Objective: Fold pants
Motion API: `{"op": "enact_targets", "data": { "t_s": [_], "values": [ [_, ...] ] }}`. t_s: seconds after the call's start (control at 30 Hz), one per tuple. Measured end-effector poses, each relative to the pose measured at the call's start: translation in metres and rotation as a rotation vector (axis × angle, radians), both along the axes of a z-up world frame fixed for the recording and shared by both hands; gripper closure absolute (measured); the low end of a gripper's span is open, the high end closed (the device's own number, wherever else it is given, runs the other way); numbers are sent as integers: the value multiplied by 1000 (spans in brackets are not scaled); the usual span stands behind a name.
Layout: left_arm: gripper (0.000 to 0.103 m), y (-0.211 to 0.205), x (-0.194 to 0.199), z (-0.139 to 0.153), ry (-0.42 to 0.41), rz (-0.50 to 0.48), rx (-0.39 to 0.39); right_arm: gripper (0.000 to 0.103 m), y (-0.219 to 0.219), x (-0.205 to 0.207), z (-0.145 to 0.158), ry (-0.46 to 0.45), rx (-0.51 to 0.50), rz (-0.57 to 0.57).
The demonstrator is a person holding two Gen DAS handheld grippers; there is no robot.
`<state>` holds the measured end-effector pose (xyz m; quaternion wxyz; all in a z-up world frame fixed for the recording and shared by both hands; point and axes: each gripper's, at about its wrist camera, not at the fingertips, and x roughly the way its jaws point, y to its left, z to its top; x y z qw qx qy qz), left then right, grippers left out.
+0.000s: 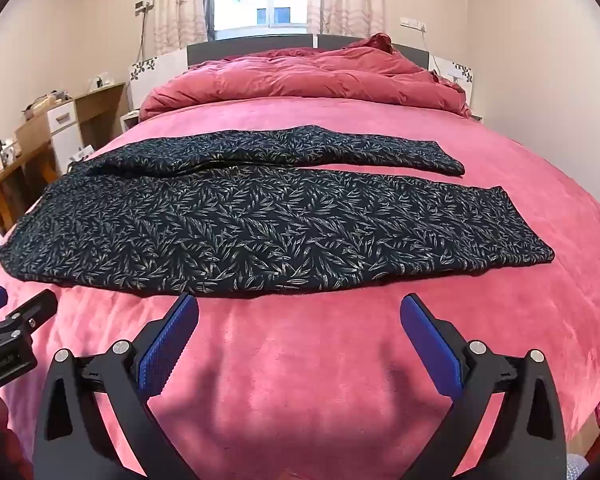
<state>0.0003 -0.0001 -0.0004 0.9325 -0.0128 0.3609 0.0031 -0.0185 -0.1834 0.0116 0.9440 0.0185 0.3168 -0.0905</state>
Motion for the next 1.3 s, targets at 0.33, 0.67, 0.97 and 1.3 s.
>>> {"op": "enact_targets", "data": {
  "t_s": [0.33,0.67,0.97,1.3],
  "values": [
    [2,-3,-1,-2,-6,-11,25,3,-7,-2,0,5,7,6],
    [2,-7,-2,-2,4,-8,17,3,-1,-1,1,-4,6,2],
    [2,-6,-2,-2,3,-8,16,3,1,-2,1,-7,7,2],
    [2,-6,-2,-2,5,-9,17,3,-1,-2,1,-5,15,4]
  ]
}}
